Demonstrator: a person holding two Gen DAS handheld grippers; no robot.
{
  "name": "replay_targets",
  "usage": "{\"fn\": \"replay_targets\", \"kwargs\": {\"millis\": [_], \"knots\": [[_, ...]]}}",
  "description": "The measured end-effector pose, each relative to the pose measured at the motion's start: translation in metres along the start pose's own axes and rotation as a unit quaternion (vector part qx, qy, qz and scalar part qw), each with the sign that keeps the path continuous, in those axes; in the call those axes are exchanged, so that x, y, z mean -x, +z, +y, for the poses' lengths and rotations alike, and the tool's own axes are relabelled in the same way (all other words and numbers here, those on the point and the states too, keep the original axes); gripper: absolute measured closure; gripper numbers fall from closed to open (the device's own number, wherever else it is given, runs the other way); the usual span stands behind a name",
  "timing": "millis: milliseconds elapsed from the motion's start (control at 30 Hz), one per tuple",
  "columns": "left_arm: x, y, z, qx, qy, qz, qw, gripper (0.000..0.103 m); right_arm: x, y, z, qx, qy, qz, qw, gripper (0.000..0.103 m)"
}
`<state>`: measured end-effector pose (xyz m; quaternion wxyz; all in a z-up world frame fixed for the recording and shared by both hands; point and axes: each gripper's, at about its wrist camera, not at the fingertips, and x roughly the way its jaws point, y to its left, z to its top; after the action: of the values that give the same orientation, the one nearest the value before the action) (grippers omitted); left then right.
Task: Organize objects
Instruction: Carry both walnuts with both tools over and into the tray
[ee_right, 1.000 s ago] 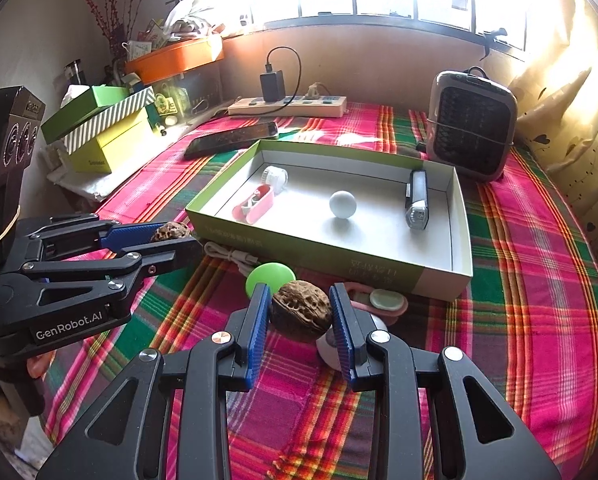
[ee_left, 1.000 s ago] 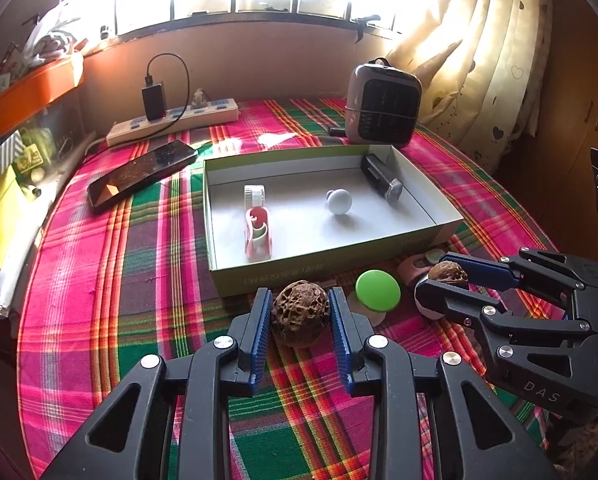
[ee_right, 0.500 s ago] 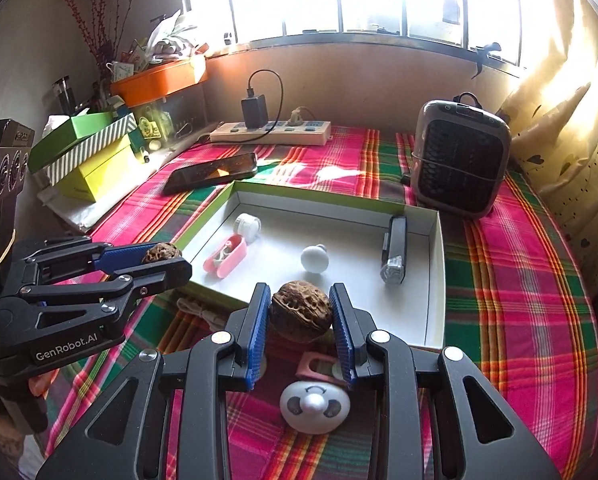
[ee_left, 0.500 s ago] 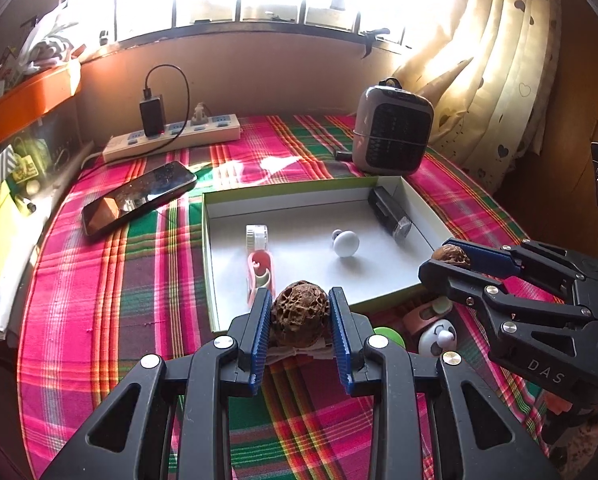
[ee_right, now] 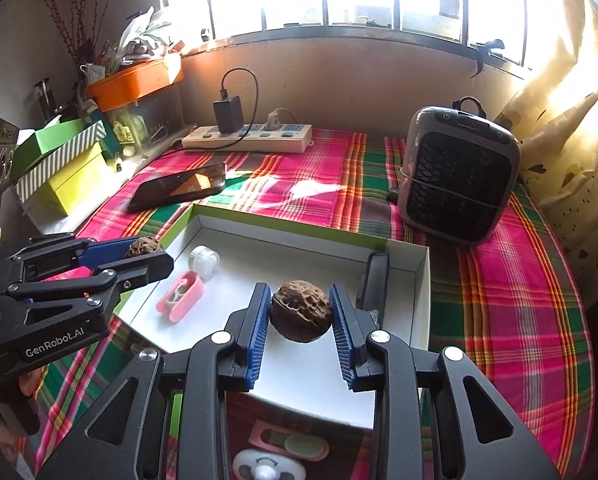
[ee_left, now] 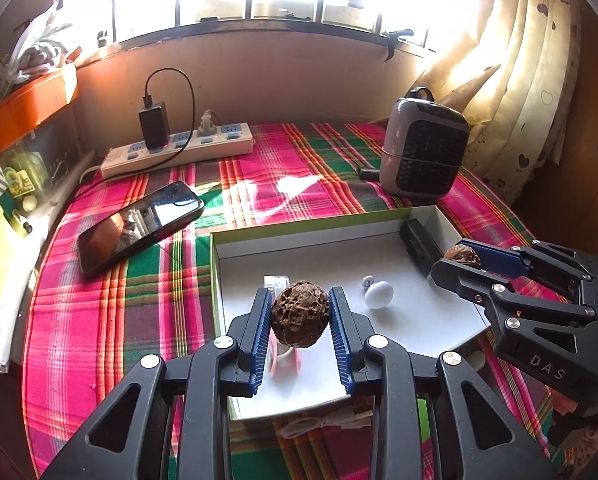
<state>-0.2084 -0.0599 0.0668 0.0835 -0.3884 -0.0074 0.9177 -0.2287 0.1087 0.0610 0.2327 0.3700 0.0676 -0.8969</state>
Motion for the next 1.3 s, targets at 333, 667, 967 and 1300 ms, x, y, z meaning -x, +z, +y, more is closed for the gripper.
{"fn": "replay_targets", "kwargs": {"millis": [333, 667, 967, 1300], "knots": [[-0.031, 0.022, 0.010, 0.004, 0.010, 0.011, 0.9999, 0.076, -0.037, 0.019, -0.011, -0.006, -0.002, 0.021, 1.000, 0.071], [-0.060, 0.030, 0.019, 0.018, 0.011, 0.031, 0.9993, 0.076, -0.066, 0.026, -0.014, -0.001, -0.003, 0.042, 0.999, 0.071], [-0.076, 0.030, 0.021, 0.016, 0.014, 0.043, 0.9988, 0.076, -0.078, 0.025, -0.014, 0.002, -0.008, 0.055, 0.998, 0.071], [-0.084, 0.028, 0.022, 0.016, 0.014, 0.055, 0.9982, 0.076, -0.084, 0.027, -0.010, 0.007, -0.012, 0.067, 0.998, 0.071]]}}
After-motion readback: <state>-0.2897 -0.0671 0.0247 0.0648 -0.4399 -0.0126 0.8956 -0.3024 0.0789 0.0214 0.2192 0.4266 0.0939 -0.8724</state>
